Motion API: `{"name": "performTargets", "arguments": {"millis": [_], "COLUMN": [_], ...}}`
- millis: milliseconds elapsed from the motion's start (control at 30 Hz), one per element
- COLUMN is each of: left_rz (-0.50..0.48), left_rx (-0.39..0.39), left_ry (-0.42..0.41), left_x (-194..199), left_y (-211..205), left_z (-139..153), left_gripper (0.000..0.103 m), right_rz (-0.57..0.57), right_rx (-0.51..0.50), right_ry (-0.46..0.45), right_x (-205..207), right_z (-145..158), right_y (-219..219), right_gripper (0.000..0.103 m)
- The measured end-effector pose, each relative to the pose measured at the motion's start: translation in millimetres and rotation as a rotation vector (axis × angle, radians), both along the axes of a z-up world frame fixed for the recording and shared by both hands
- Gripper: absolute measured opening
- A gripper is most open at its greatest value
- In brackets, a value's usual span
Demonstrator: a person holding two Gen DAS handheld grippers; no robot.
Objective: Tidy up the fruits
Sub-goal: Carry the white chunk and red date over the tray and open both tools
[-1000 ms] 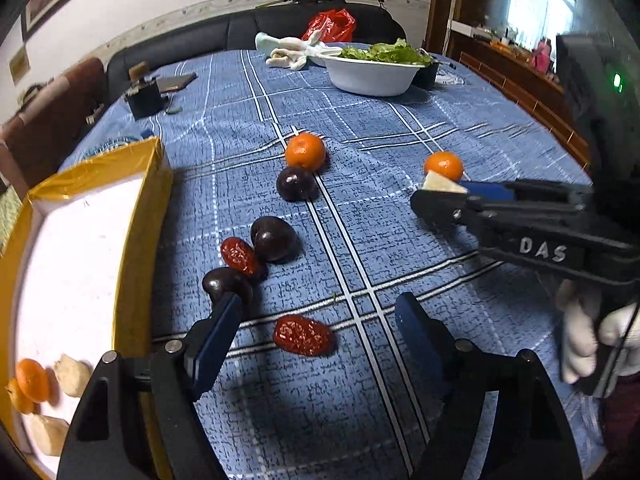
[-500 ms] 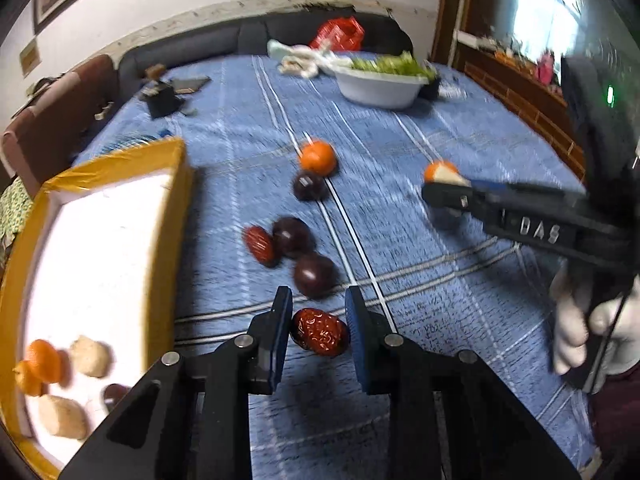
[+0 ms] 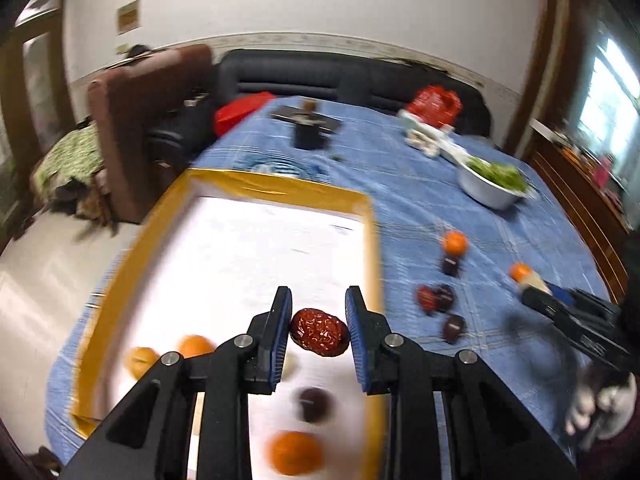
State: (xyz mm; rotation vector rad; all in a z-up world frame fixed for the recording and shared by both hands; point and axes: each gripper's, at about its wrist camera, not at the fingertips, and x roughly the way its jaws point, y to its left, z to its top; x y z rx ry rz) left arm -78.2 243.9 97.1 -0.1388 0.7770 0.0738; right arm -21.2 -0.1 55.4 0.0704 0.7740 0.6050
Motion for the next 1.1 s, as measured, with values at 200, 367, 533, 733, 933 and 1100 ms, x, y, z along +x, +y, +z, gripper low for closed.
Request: {"name": "performTargets", "arguments": {"millis": [200,367,533,733,933,1100], "left_rz": [0.086,0.122,0.123,0.110,0.136,0.162], "left_rx": [-0.036,-0.068,-0.091,-0.131,-0.164,-0.209], "left_ry": [0.021,0.061,0.086,0.110,0.041,-0.017], "left_x": [8.5,21.4,37.2,44.2,23.7,0.0], "left_y": [52.8,88.0,104.1,104.9,110.1,109.7], "left_z": [-6.6,-23.4,-33.7,-45.6,-29.0,-11.8], "left_gripper": [0.027,0.027,0.027,0.033,0.066,0.070], "right_rz": [0.191,0.273,0.274,0.266,0.274,0.264], "right_rx": [-0.038,-0.093,-0.165,-0.214,-0.237,-0.196], "right_ry": [0.005,0.030,0.077,0.124,0.101,0.087], "right_x": [-7.0,-2.1,13.5,25.6,16.5,7.1], "right_z": [18.5,4.7,-21.2,-41.4,-45.2,-35.3], "right_y": [99.4,168.9,205.4,219.8,224.5,217.5], "right_gripper": [0.042,0.042,0.043,0.043,0.044,0.045]}}
